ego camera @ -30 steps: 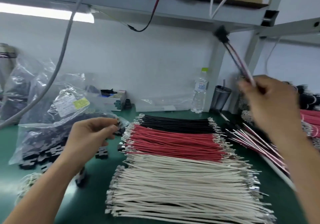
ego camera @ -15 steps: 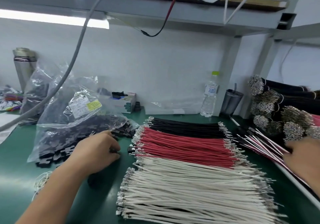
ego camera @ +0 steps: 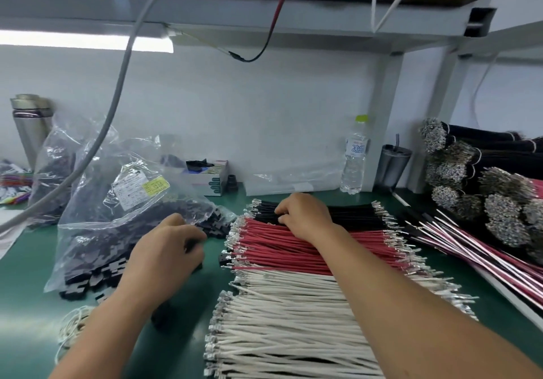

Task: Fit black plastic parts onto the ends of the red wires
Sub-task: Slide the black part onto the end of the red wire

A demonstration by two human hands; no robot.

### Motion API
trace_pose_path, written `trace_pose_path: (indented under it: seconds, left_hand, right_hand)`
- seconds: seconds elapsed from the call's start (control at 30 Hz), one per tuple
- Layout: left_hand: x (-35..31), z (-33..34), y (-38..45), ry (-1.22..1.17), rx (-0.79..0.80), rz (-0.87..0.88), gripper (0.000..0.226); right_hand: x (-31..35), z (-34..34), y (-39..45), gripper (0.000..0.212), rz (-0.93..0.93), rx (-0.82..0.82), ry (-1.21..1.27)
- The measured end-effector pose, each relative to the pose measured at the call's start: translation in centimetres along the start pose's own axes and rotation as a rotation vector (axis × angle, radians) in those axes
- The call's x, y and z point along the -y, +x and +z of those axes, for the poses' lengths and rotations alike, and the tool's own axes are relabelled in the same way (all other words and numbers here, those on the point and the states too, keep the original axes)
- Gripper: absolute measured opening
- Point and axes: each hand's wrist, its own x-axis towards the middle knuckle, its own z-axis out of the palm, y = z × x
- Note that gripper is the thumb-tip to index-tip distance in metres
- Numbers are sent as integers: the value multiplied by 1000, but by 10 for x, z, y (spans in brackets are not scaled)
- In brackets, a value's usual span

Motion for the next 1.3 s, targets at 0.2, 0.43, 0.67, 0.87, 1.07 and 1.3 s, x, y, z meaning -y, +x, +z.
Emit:
trace_pose_path:
  seconds: [0.2, 0.43, 0.67, 0.87, 1.07, 1.3]
  left_hand:
    - [1, 8, -1, -108, -59, 3, 17]
    - [-7, 9, 1, -491, -68, -227, 17]
    - [-18, 2, -2, -924, 23, -332, 26]
    - [-28, 6, -5, -978, 3, -279, 16]
    - [-36, 5, -8, -982, 54, -158, 23]
    - [-45, 8, -11, -1017, 137, -183, 27]
  right_hand:
    - [-4, 0, -2, 17, -98, -156, -207]
    - [-13, -48, 13, 15, -50, -498, 69]
    - [-31, -116, 13, 14, 67, -746, 616]
    - [-16, -155, 2, 19, -85, -805, 828]
    - [17, -114, -65, 8, -261, -450, 365]
    - [22, -29, -107, 7, -320, -316, 322]
